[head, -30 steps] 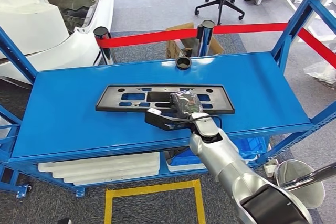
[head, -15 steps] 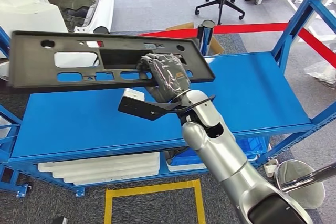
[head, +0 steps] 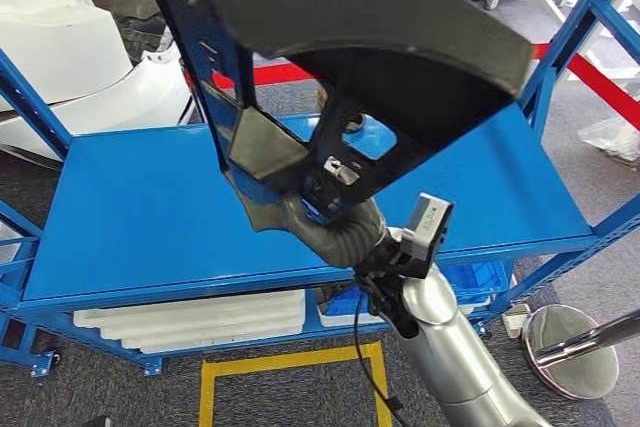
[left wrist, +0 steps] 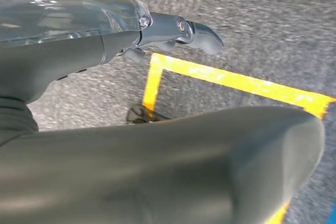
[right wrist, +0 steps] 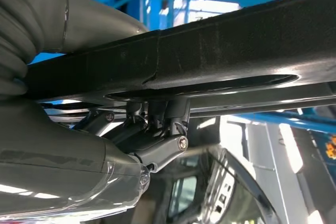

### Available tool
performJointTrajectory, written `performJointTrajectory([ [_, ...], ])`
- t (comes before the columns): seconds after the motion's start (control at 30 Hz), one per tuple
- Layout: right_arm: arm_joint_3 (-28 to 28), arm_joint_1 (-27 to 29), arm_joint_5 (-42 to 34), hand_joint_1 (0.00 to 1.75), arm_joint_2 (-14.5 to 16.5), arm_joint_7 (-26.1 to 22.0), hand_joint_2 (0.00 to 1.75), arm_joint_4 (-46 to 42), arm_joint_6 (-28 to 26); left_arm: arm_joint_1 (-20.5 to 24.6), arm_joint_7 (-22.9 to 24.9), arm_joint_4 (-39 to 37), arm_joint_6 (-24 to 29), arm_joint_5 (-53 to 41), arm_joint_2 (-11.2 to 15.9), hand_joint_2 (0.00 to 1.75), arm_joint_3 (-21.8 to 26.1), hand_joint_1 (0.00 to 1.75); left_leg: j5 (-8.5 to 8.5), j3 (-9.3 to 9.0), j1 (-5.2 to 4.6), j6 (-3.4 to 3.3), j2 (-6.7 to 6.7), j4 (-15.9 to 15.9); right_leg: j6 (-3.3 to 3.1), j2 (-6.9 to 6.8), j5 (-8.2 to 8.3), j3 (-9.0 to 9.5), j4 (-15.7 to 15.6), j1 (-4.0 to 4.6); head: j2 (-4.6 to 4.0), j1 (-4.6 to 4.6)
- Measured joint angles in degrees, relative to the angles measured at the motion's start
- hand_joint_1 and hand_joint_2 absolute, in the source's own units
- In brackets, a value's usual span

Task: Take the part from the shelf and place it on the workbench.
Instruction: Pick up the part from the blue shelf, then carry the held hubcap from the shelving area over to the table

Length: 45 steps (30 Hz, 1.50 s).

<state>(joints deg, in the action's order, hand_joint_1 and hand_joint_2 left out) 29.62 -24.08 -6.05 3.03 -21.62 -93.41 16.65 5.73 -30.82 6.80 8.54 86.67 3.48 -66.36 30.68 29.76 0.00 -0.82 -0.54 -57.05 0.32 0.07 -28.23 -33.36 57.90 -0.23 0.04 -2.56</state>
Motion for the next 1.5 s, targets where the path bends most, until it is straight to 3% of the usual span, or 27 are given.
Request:
performJointTrajectory([
  [0.2,-2.0,2.1,-4.6,1.75,-1.8,-0.1,1.75,-1.8,1.2,-0.4,4.4,0.0,0.2,0.4,0.7,1.75,-0.5,0.0,0.11,0.11,-0.14,-0.21,0.0,-0.3,0.32,0.01,0.15,0.01,-0.1,-0.19,0.0,0.0],
  [0.3,-3.8,3.2,-6.4,1.75,-2.8,-0.5,1.75,-2.7,1.9,-0.8,5.5,-0.1,0.1,0.5,1.0,1.75,-0.5,0.0,-0.33,-0.15,0.2,-0.83,0.16,0.3,0.9,0.04,-0.23,-0.15,0.3,-0.19,0.0,0.01],
  [0.37,-5.0,4.0,-7.1,1.75,-3.9,-0.8,1.75,-3.3,2.2,-1.0,5.7,-0.2,0.0,0.5,1.2,1.75,-0.5,0.0,-0.61,-0.55,0.65,-1.26,0.31,0.8,1.3,0.04,-2.48,-2.09,4.6,-0.21,0.0,0.03],
  [0.43,-6.3,5.2,-7.7,1.75,-5.1,-0.8,1.75,-3.5,2.6,-1.2,5.7,-0.2,-0.1,0.6,1.3,1.75,-0.5,0.0,-0.5,-0.78,0.79,-1.29,0.28,0.8,1.63,0.04,-5.45,-6.25,12.5,-0.38,0.0,0.04],
  [0.5,-7.5,6.5,-8.1,1.75,-6.1,-0.9,1.75,-3.6,2.9,-1.4,5.6,-0.3,-0.1,0.6,1.4,1.75,-0.5,0.0,-0.25,-1.03,0.9,-1.18,0.2,0.8,1.91,0.03,-6.11,-9.3,17.3,-0.57,0.0,0.04],
  [0.53,-8.0,7.1,-8.2,1.75,-6.4,-0.9,1.75,-3.6,2.9,-1.6,5.6,-0.3,-0.1,0.6,1.4,1.75,-0.5,0.0,-0.05,-1.25,0.96,-1.04,0.14,0.8,2.0,0.03,-5.11,-9.54,17.0,-0.63,0.0,0.04],
  [0.57,-8.4,7.4,-8.2,1.75,-6.7,-0.9,1.75,-3.7,3.0,-1.7,5.6,-0.4,-0.1,0.6,1.4,1.75,-0.5,0.0,0.22,-1.59,1.03,-0.83,0.07,0.8,2.06,0.02,-3.3,-8.77,14.8,-0.68,0.0,0.04],
  [0.63,-9.5,8.1,-8.3,1.75,-7.3,-1.1,1.75,-4.1,3.3,-1.9,5.4,-0.4,-0.1,0.6,1.5,1.75,-0.5,0.0,0.99,-2.51,1.17,-0.27,-0.02,0.8,2.03,0.01,1.08,-5.78,7.6,-0.71,0.0,0.04],
  [0.67,-9.9,8.4,-8.3,1.75,-7.6,-1.2,1.75,-4.4,3.5,-1.9,5.4,-0.4,-0.2,0.6,1.5,1.75,-0.5,0.0,1.4,-2.86,1.16,0.07,-0.04,0.7,1.85,0.04,2.48,-4.36,4.4,-0.64,0.0,0.0],
  [0.73,-10.7,8.9,-8.3,1.75,-8.1,-1.3,1.75,-4.8,3.9,-1.8,5.2,-0.5,-0.4,0.6,1.7,1.75,-0.5,0.0,1.86,-2.93,1.09,0.63,-0.02,0.7,1.1,0.14,2.48,-3.22,1.8,-0.38,0.0,0.0],
  [0.83,-11.6,9.7,-8.2,1.75,-8.5,-1.5,1.75,-5.3,4.2,-1.8,4.9,-0.5,-0.7,0.6,1.8,1.75,-0.5,0.0,2.47,-2.72,1.16,1.32,0.05,0.5,-0.06,0.22,1.81,-3.11,1.3,-0.39,0.0,0.02],
  [0.87,-11.8,9.9,-8.2,1.75,-8.6,-1.6,1.75,-5.5,4.3,-1.8,4.8,-0.5,-0.7,0.6,1.9,1.75,-0.5,0.0,3.32,-2.05,1.19,1.54,0.07,-0.9,-0.37,0.19,1.69,-2.99,1.1,-0.49,0.0,0.02],
  [0.9,-12.0,10.0,-8.2,1.75,-8.7,-1.6,1.75,-5.7,4.4,-1.8,4.7,-0.5,-0.7,0.6,1.9,1.75,-0.5,0.0,4.71,-0.6,1.21,1.72,0.09,-3.7,-0.66,0.14,1.58,-2.87,1.0,-0.6,0.0,0.01],
  [0.97,-12.2,10.4,-8.2,1.75,-8.8,-1.7,1.75,-5.8,4.7,-1.9,4.6,-0.6,-0.7,0.6,2.1,1.75,-0.5,0.0,7.98,4.07,1.19,1.9,0.11,-12.0,-1.07,0.07,1.3,-2.72,1.0,-0.54,0.0,0.0],
  [1.0,-12.3,10.7,-8.2,1.75,-8.8,-1.8,1.75,-5.9,4.9,-2.0,4.6,-0.6,-0.7,0.6,2.1,1.75,-0.5,0.0,8.76,6.28,1.18,1.93,0.1,-15.5,-1.18,0.07,1.16,-2.57,1.0,-0.49,0.0,0.0],
  [1.03,-12.4,11.0,-8.2,1.75,-8.9,-1.8,1.75,-5.9,5.1,-2.1,4.5,-0.6,-0.6,0.6,2.1,1.75,-0.5,0.0,8.33,7.67,1.16,1.91,0.1,-17.1,-1.24,0.11,1.0,-2.34,1.0,-0.45,0.0,0.0],
  [1.07,-12.4,11.2,-8.2,1.75,-9.0,-1.8,1.75,-5.9,5.3,-2.1,4.5,-0.7,-0.6,0.6,2.1,1.75,-0.5,0.0,6.63,8.04,1.16,1.81,0.11,-16.4,-1.24,0.17,0.81,-2.02,1.0,-0.42,0.0,0.0],
  [1.13,-12.5,11.3,-8.4,1.75,-9.2,-1.9,1.75,-6.2,6.1,-2.2,4.4,-0.8,-0.6,0.6,2.2,1.75,-0.5,0.0,1.1,6.25,1.14,1.45,0.12,-9.8,-1.05,0.28,0.42,-1.24,1.0,-0.41,0.0,0.0],
  [1.2,-12.4,10.9,-8.9,1.75,-9.4,-1.8,1.75,-6.6,7.0,-2.1,4.4,-0.9,-0.4,0.6,2.3,1.75,-0.5,0.0,-2.49,4.55,0.95,1.08,0.1,-4.2,-0.59,0.4,0.29,-0.93,1.2,-0.25,0.0,0.0],
  [1.3,-12.3,10.0,-10.1,1.75,-9.9,-1.1,1.75,-7.0,8.2,-2.0,4.4,-1.0,-0.3,0.6,2.6,1.75,-0.6,0.0,-2.8,4.44,0.76,0.63,0.03,-2.7,0.28,0.52,0.53,-1.34,1.3,-0.18,0.0,0.01],
  [1.37,-12.2,9.2,-10.7,1.75,-10.4,-0.7,1.75,-7.3,8.6,-1.8,4.3,-1.0,-0.2,0.6,2.7,1.75,-0.6,0.0,-2.84,4.42,0.97,0.07,0.05,-2.1,0.88,0.4,-0.82,-1.79,2.4,-0.22,0.0,0.05],
  [1.4,-12.0,8.8,-11.1,1.75,-10.6,-0.5,1.75,-7.5,8.8,-1.7,4.3,-1.0,-0.2,0.6,2.7,1.75,-0.6,0.0,-2.96,4.44,1.1,-0.21,0.07,-1.8,1.12,0.32,-2.48,-2.39,4.3,-0.25,0.0,0.1],
  [1.5,-11.5,8.3,-12.0,1.75,-11.4,-0.1,1.75,-7.7,9.2,-1.7,4.3,-1.1,-0.1,0.6,2.9,1.75,-0.6,0.0,-3.51,4.91,0.96,-0.81,0.17,-1.7,1.49,0.2,-8.48,-5.38,14.5,-0.37,0.0,0.2],
])
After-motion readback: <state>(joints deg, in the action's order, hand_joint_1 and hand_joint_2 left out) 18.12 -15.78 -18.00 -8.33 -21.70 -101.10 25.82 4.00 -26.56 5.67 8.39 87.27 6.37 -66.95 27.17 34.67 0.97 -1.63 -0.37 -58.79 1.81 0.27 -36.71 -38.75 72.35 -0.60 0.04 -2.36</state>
